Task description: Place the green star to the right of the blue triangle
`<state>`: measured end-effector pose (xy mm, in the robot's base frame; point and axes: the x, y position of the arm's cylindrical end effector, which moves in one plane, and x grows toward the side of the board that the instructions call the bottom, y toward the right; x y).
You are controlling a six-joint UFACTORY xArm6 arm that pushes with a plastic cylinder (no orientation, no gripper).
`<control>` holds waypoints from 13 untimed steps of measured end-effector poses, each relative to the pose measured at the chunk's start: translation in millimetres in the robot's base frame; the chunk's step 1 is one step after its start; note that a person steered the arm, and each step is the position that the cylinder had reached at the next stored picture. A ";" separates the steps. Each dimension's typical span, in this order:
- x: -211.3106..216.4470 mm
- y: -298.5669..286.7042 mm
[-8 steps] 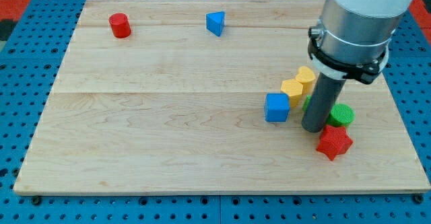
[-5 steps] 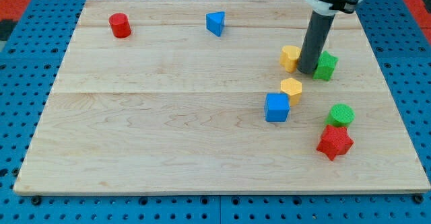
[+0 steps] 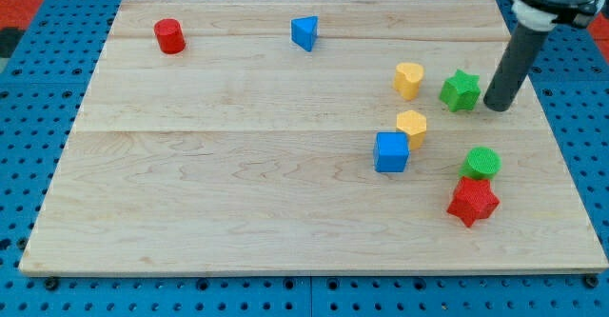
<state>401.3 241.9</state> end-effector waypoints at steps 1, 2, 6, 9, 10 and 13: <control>-12.4 -0.2; -11.3 -0.3; -31.9 -47.9; -54.8 -47.0; -72.3 -52.5; -81.7 -52.6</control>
